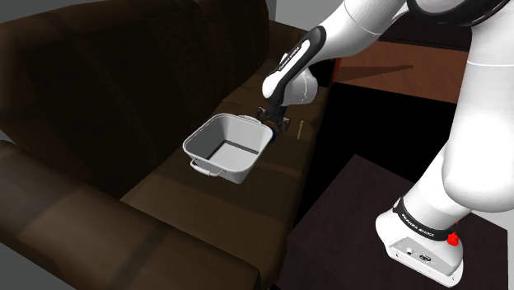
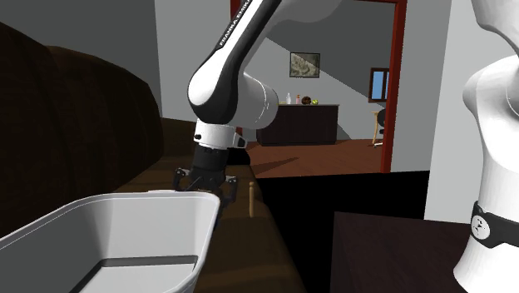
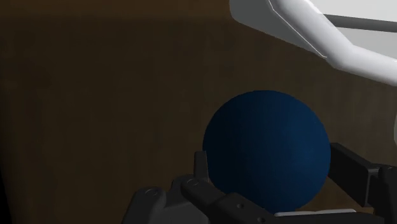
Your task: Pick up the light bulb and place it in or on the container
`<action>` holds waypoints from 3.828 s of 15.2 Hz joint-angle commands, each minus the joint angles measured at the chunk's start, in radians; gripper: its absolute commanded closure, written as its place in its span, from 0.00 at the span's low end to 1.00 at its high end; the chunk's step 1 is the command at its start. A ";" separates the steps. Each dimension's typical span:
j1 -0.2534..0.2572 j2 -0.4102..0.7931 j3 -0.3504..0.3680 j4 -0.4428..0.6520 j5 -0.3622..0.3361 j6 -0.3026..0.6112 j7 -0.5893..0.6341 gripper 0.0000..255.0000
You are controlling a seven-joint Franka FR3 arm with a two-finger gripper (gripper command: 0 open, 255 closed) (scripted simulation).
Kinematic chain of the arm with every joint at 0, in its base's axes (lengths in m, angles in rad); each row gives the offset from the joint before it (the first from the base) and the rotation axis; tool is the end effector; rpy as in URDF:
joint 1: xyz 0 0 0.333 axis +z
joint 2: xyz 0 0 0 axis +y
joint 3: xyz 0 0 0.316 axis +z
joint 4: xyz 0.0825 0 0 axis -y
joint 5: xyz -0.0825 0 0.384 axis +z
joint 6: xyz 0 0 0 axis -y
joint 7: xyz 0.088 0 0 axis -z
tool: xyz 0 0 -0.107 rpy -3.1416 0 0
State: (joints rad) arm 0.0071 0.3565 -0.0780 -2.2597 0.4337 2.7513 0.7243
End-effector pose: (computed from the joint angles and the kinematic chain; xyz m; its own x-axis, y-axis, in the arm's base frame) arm 0.5475 -0.0566 0.2145 0.3859 -0.9214 -0.0462 -0.9059 -0.3690 -0.2080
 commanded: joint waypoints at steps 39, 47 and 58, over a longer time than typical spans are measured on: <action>-0.159 0.121 -0.028 0.441 0.104 -0.841 -0.191 0.00; -0.301 0.548 0.050 0.876 0.183 -1.186 -0.266 0.00; -0.277 0.534 0.058 0.796 0.198 -1.119 -0.283 0.00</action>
State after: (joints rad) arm -0.2701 0.8903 -0.0200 -1.4632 0.6315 1.6321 0.4409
